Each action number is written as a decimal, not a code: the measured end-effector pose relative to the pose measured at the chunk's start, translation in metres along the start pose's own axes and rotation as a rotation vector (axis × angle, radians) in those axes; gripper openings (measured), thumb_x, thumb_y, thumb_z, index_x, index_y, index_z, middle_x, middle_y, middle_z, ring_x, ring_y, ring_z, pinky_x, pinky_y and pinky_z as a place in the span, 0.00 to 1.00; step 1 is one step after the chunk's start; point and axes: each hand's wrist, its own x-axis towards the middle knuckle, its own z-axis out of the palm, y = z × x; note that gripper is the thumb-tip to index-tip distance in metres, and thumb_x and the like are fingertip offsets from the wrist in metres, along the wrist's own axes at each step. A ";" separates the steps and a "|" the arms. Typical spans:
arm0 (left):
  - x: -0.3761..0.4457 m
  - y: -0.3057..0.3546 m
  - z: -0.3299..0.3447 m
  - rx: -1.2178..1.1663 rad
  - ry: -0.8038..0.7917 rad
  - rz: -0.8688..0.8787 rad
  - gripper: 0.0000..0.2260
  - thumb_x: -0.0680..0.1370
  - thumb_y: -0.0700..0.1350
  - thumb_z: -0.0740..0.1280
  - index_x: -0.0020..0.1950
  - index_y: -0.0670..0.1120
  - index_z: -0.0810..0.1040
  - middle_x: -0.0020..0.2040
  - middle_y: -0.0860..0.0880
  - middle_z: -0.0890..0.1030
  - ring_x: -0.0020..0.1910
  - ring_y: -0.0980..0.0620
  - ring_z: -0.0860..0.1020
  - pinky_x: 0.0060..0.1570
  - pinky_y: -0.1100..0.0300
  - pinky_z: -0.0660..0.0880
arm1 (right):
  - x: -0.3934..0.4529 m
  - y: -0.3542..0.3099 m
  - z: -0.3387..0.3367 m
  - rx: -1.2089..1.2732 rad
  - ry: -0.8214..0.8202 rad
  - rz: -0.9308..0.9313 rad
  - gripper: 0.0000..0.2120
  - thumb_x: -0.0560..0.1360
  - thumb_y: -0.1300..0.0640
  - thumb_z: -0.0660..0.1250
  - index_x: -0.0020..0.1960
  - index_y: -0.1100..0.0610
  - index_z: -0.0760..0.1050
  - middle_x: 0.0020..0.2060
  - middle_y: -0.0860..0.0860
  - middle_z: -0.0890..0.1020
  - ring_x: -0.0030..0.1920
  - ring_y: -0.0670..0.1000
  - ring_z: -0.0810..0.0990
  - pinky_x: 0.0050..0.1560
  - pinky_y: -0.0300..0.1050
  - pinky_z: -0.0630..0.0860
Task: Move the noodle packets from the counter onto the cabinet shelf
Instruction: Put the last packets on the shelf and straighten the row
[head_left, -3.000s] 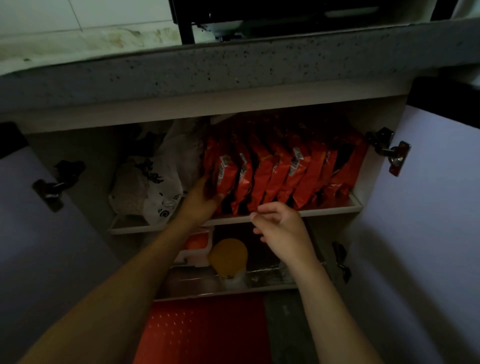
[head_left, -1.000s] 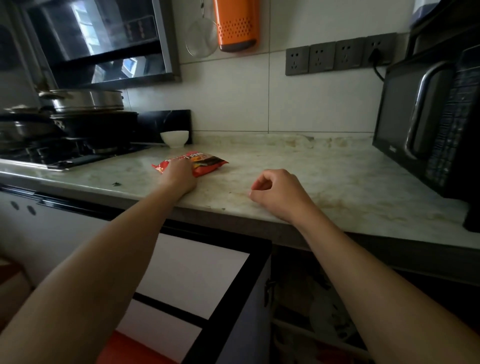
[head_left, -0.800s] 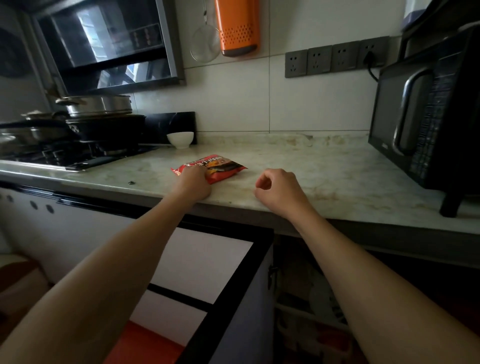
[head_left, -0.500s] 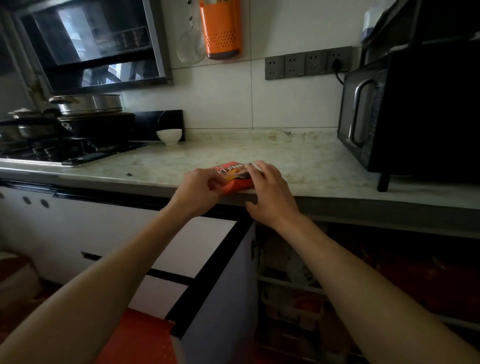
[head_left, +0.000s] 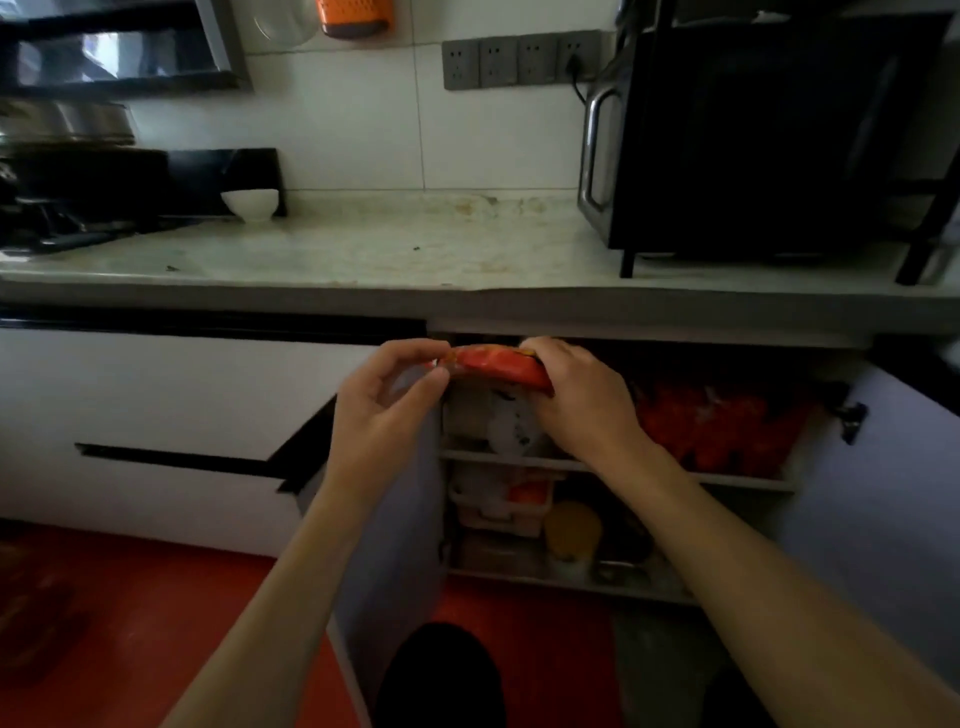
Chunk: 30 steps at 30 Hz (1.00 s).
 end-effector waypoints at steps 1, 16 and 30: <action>-0.007 -0.009 0.006 -0.004 0.007 -0.025 0.09 0.75 0.37 0.68 0.54 0.44 0.80 0.51 0.44 0.83 0.52 0.52 0.81 0.53 0.64 0.75 | -0.013 0.008 -0.003 0.054 -0.053 0.076 0.17 0.74 0.52 0.70 0.62 0.52 0.74 0.55 0.50 0.81 0.55 0.54 0.80 0.49 0.50 0.77; -0.068 -0.166 0.146 -0.239 -0.229 -0.787 0.19 0.74 0.45 0.72 0.64 0.46 0.76 0.57 0.47 0.84 0.56 0.47 0.82 0.59 0.44 0.77 | -0.133 0.144 0.043 0.974 -0.240 0.812 0.22 0.75 0.49 0.72 0.67 0.48 0.73 0.59 0.47 0.82 0.58 0.48 0.82 0.60 0.52 0.78; -0.036 -0.254 0.180 -0.049 0.212 -0.563 0.19 0.78 0.49 0.68 0.68 0.51 0.68 0.56 0.57 0.78 0.53 0.62 0.78 0.45 0.64 0.77 | -0.098 0.213 0.122 1.031 0.035 0.977 0.12 0.78 0.54 0.68 0.61 0.52 0.77 0.53 0.48 0.82 0.54 0.46 0.82 0.53 0.44 0.80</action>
